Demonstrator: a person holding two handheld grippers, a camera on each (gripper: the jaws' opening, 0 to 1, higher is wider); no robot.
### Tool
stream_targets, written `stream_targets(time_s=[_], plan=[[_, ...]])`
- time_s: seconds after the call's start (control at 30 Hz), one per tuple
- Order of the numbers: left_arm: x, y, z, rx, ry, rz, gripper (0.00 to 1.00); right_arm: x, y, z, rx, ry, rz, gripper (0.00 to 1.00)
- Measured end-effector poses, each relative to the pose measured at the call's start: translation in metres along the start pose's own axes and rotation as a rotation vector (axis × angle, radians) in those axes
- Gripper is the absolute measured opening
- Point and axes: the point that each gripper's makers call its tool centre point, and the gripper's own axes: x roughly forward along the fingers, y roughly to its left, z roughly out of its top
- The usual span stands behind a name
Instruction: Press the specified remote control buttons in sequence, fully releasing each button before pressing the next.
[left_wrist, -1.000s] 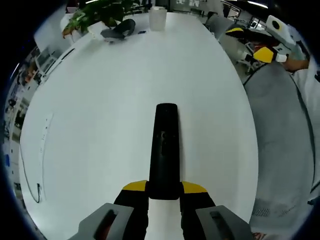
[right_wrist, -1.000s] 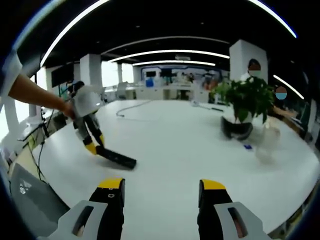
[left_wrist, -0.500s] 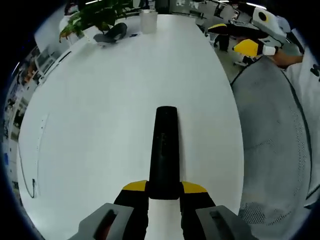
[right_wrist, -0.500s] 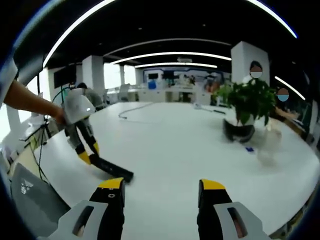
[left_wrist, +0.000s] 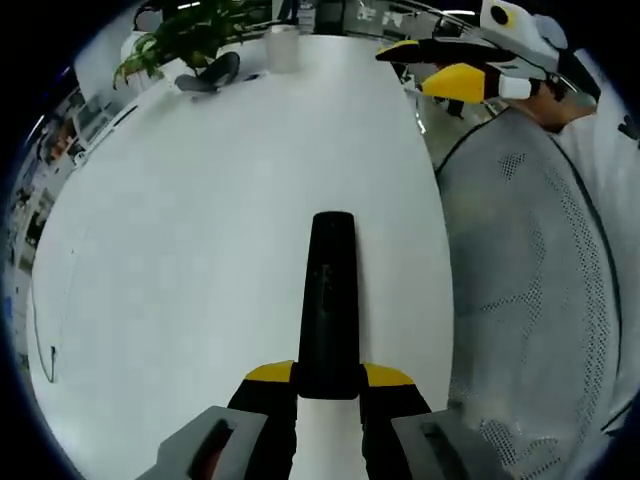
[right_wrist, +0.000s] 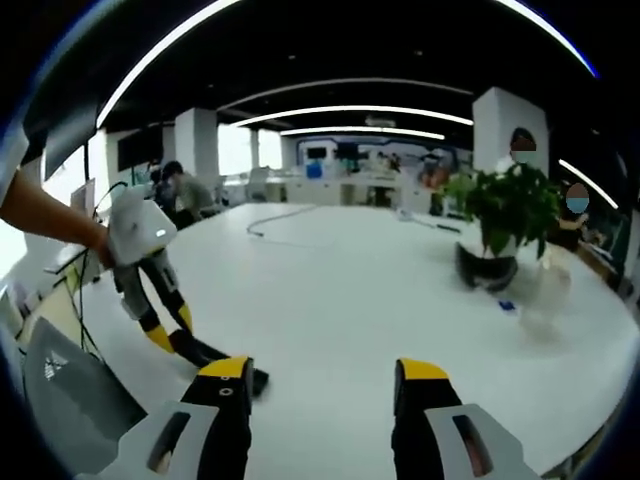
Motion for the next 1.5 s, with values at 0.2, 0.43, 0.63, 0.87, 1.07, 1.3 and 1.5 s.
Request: stream_targets(time_s=[0.2, 0.43, 0.63, 0.87, 1.07, 1.3, 1.5], plan=[[0.003, -0.011, 0.002, -0.014, -0.015, 0.004, 0.22, 0.0, 0.004, -0.001, -0.002, 0.007, 0.023, 0.48], [0.01, -0.026, 0.008, -0.013, -0.037, 0.015, 0.22, 0.001, 0.009, -0.003, -0.007, 0.018, 0.044, 0.46], [0.016, -0.04, 0.01, -0.034, -0.062, 0.018, 0.22, 0.001, 0.014, -0.003, -0.014, 0.024, 0.07, 0.41], [0.022, -0.055, 0.012, -0.061, -0.088, 0.037, 0.22, 0.002, 0.026, -0.006, -0.014, 0.055, 0.128, 0.26], [0.026, -0.066, 0.013, -0.083, -0.107, 0.054, 0.22, 0.004, 0.036, -0.019, 0.011, 0.159, 0.185, 0.01], [0.028, -0.07, 0.013, -0.113, -0.128, 0.074, 0.22, 0.011, 0.037, -0.011, 0.027, 0.181, 0.193, 0.0], [0.029, -0.071, 0.013, -0.121, -0.146, 0.105, 0.22, 0.03, 0.034, -0.012, 0.019, 0.272, 0.198, 0.0]])
